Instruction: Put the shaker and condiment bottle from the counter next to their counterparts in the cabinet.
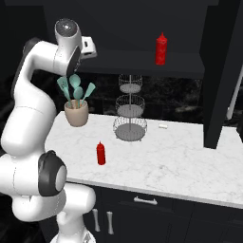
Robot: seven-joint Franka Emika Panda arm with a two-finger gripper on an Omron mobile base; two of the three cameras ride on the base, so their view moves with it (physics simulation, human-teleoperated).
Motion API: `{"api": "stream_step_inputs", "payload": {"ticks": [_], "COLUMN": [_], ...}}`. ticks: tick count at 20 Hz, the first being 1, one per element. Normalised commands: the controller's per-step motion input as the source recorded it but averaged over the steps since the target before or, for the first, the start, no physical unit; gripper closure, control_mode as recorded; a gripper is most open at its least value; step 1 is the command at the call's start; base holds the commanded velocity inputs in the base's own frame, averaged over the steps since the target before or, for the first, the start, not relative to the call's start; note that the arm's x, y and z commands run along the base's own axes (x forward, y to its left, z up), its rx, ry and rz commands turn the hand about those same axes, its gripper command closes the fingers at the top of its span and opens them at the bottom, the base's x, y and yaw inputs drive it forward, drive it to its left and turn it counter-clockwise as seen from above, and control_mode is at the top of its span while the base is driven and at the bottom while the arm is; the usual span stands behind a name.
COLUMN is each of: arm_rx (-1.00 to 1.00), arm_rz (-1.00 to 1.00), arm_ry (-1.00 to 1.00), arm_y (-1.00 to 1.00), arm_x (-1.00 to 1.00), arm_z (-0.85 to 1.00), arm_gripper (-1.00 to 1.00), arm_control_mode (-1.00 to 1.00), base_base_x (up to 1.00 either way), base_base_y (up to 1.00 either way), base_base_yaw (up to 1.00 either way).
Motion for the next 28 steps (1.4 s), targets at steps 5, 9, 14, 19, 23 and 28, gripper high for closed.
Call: {"api": "stream_step_inputs", "payload": {"ticks": [5, 9, 14, 19, 23, 28], "arm_rx": [0.03, 0.00, 0.00, 0.00, 0.00, 0.03], "arm_rz": [-0.02, 0.00, 0.00, 0.00, 0.00, 0.00], "arm_ry": [0.00, 0.00, -0.04, -0.02, 0.00, 0.00], "arm_y": [0.00, 0.00, 0.00, 0.00, 0.00, 0.01], "arm_x": [0.07, 0.22, 0.41, 0.39, 0.35, 0.37], "arm_z": [-0.36, -0.06, 0.00, 0.01, 0.01, 0.03], "arm_gripper": [1.00, 1.00, 1.00, 1.00, 1.00, 1.00], "arm_control_mode": [-1.00, -1.00, -1.00, -1.00, -1.00, -1.00], "base_base_x": [0.00, 0.00, 0.00, 0.00, 0.00, 0.00], "base_base_y": [0.00, 0.00, 0.00, 0.00, 0.00, 0.00], "base_base_yaw": [0.00, 0.00, 0.00, 0.00, 0.00, 0.00]}}
